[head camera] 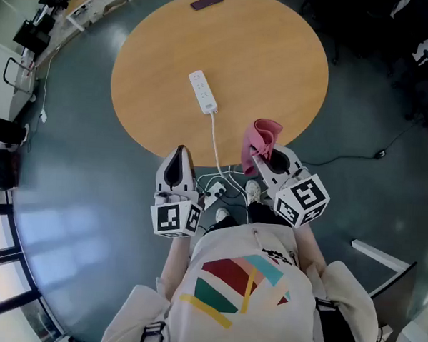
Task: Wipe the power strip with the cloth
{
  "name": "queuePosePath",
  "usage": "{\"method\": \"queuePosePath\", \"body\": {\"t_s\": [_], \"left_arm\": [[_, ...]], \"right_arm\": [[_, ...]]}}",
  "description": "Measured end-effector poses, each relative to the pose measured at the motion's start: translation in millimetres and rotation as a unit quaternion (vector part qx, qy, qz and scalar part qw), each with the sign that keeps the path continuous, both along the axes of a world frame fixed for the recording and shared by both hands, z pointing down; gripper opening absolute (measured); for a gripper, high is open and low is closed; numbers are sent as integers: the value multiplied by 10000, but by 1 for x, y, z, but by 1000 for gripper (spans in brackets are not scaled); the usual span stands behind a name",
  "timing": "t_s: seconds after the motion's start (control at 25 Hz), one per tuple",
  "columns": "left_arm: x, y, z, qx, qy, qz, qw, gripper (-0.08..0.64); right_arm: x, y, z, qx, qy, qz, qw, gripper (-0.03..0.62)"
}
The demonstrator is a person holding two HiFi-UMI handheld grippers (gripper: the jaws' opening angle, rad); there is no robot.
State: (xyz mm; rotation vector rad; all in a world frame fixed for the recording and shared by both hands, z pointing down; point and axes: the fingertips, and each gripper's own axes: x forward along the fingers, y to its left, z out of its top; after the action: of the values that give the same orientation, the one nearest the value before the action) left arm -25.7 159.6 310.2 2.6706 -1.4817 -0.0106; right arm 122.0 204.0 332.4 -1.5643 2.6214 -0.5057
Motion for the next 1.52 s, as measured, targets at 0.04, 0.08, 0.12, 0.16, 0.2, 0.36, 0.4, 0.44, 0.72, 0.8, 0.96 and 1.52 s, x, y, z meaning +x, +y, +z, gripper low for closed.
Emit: {"method": "queuePosePath", "body": {"t_s": [0.04, 0.08, 0.12, 0.16, 0.2, 0.36, 0.4, 0.44, 0.72, 0.8, 0.96, 1.52], "left_arm": [[1, 2, 0, 60, 76, -58, 9999, 41], [4, 2, 0, 123, 136, -110, 9998, 49], [9, 0, -3, 185, 157, -151, 9996, 49], [17, -4, -8, 242, 128, -183, 9995, 49], [27, -11, -13, 289, 56, -210, 9993, 49], [52, -35, -14, 257, -128, -328, 9991, 74], [51, -35, -12, 166, -102, -319, 9993, 149], [49, -35, -9, 66, -88, -303, 9995, 182], [54, -55, 16, -148, -422, 42, 9990, 276], [60, -69, 29, -247, -586, 395, 9972, 334], [60, -102, 57, -511, -736, 753, 9931, 334], [90, -170, 185, -2093, -2337, 1978, 9287, 41]], "right_arm": [[3, 1, 3, 20, 29, -79, 10000, 39], [8, 0, 6, 38, 53, -151, 9999, 38], [14, -5, 6, 51, 62, -211, 9997, 39], [22, -12, 5, 56, 44, -260, 9996, 39], [33, -22, 3, 52, -2, -304, 9995, 40], [58, -52, 3, 12, -103, -559, 9984, 40], [56, -52, 3, -3, -84, -635, 9979, 39], [53, -51, 2, -17, -70, -706, 9975, 38], [48, -69, 10, 14, -90, -828, 9965, 39], [50, -80, 15, 30, -90, -738, 9972, 38], [47, -108, 20, 84, 211, -636, 9977, 40], [-25, -309, 41, -279, 2455, -1757, 9529, 38]]}}
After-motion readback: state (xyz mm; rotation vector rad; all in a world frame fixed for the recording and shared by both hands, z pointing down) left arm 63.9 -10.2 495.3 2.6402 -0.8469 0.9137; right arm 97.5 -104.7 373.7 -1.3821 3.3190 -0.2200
